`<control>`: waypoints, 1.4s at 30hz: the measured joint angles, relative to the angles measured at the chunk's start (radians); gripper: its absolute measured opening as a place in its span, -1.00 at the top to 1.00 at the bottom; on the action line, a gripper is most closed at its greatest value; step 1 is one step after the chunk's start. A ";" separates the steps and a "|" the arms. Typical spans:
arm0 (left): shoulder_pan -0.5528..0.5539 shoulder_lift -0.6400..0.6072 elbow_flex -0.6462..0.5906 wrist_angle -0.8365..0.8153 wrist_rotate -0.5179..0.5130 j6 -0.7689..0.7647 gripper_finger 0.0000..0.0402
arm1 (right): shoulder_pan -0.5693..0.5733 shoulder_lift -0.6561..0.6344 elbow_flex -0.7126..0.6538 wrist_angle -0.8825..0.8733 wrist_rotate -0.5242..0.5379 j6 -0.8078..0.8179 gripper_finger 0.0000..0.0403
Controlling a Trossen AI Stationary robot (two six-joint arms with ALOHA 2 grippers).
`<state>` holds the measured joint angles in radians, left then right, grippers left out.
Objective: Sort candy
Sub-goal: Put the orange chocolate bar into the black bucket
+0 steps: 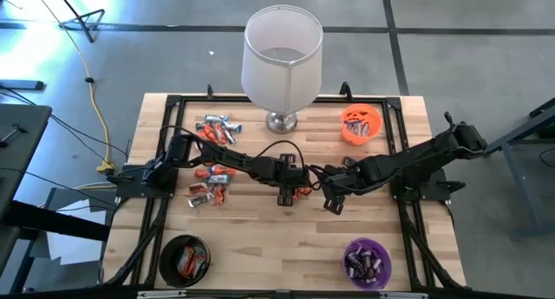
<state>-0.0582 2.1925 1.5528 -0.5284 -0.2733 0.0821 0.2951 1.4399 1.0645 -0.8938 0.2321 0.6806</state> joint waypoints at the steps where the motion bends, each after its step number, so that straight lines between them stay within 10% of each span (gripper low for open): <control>1: 0.000 0.000 0.000 -0.001 0.000 -0.014 0.08 | 0.000 0.000 0.000 0.000 0.000 0.000 0.10; 16: -0.002 0.001 -0.001 -0.026 -0.029 -0.048 0.67 | 0.000 0.000 0.000 0.001 0.000 -0.001 0.10; 42: -0.153 0.002 0.217 -0.595 -0.236 -0.330 0.69 | 0.001 -0.002 0.000 0.005 0.000 -0.003 0.10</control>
<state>-0.2111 2.1944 1.7702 -1.1237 -0.5090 -0.2484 0.2958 1.4380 1.0645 -0.8890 0.2317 0.6781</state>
